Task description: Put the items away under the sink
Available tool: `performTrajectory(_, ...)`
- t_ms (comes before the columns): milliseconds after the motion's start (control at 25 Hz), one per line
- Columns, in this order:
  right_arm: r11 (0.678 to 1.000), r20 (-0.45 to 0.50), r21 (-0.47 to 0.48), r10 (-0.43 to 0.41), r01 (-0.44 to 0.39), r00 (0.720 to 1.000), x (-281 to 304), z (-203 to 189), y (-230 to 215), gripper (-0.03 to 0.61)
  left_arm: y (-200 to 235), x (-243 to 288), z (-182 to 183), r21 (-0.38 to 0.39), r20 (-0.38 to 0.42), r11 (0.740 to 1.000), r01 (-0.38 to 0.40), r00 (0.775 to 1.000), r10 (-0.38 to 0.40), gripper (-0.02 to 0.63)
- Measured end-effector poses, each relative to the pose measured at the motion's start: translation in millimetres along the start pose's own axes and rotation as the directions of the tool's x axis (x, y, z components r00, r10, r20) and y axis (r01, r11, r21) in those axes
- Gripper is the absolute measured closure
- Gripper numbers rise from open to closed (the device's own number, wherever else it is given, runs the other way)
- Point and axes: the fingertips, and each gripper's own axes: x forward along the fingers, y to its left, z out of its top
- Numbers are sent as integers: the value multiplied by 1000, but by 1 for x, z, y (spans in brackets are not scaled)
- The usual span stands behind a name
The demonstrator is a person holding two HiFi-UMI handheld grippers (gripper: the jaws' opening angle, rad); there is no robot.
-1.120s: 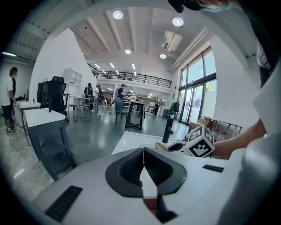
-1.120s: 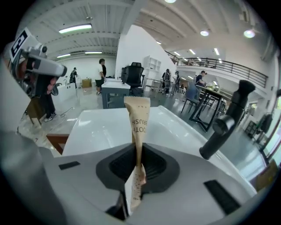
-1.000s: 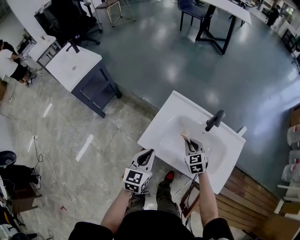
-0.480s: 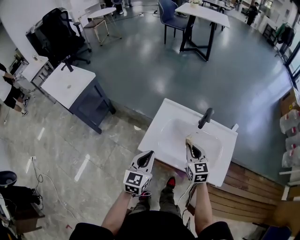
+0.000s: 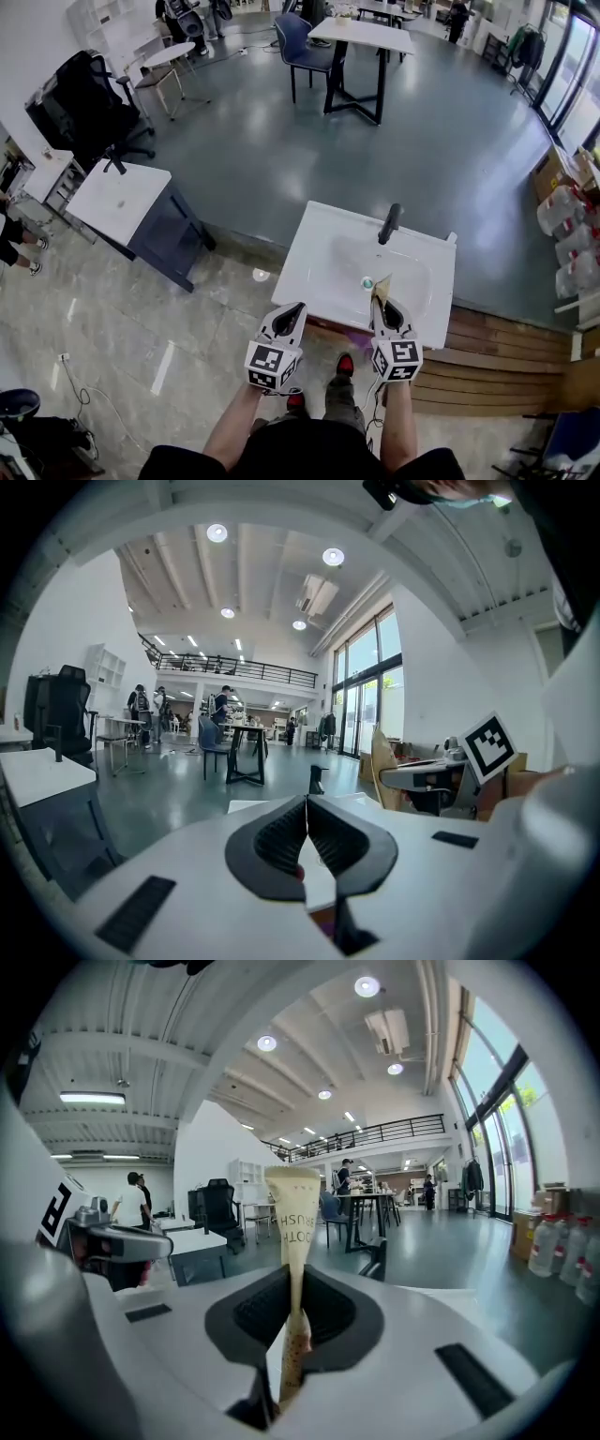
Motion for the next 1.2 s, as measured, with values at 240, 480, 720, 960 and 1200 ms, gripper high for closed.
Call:
performTrajectory(240, 995, 38, 64, -73, 70, 997, -38, 2, 0, 532, -18, -11, 6, 21, 10, 998, 66, 998, -66, 604)
performTrajectory(480, 989, 39, 65, -137, 134, 990, -72, -4, 5, 534, -35, -24, 4, 31, 19, 991, 128, 992, -129, 604)
performTrajectory(720, 979, 42, 91, -187, 183, 981, -104, -15, 6, 534, -52, -29, -14, 29, -6, 983, 179, 984, -179, 604)
performTrajectory(960, 972, 7, 114, -210, 208, 978, -128, -38, -5, 534, -79, -25, -29, 15, -36, 978, 208, 978, -207, 604)
performTrajectory(1200, 971, -51, 141, -189, 195, 981, -141, -71, -19, 534, -102, -21, -58, -16, -92, 980, 197, 976, -198, 604)
